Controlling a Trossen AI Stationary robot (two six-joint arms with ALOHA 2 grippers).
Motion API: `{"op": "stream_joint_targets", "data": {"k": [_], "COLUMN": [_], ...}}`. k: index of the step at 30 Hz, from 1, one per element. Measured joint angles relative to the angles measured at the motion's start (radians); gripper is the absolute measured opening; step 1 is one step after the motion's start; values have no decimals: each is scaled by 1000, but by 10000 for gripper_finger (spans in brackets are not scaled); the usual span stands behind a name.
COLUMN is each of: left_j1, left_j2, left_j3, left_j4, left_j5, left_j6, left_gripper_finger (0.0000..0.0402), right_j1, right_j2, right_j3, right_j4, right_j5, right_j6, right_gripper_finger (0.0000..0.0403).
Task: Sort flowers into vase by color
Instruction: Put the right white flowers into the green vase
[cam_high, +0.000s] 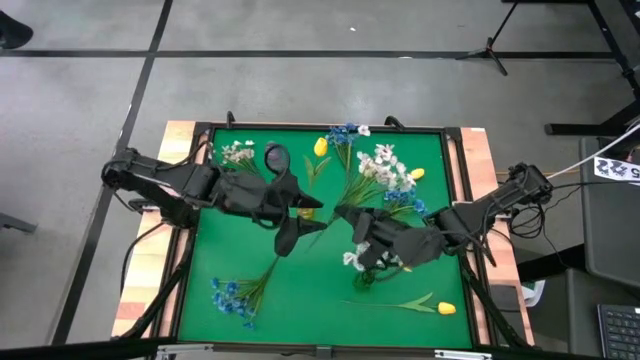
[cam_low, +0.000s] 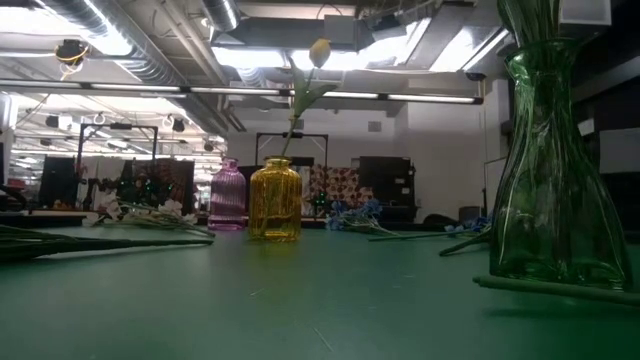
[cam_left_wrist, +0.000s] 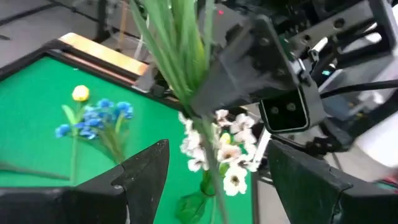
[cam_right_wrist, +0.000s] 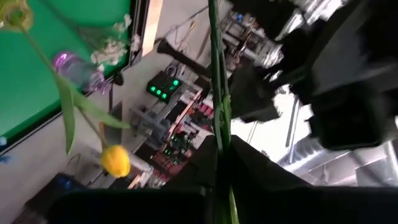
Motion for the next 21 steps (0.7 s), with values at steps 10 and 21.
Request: {"op": "stream_joint_targets", "data": {"k": [10,21], "left_j1": [26,46], "left_j2": [7,50], "left_j3": [-45,-51], "left_j4": [128,166], "left_j5": [132,172], "left_j6": [-9,-4], "left_gripper_finger": [266,266], "right_j1": [43,37], "right_j2": [0,0], "right_j3": [2,2], "right_j4": [4,52], "right_j5": [-6,-63], "right_j6": [-23,-25], "right_gripper_finger": [28,28]}}
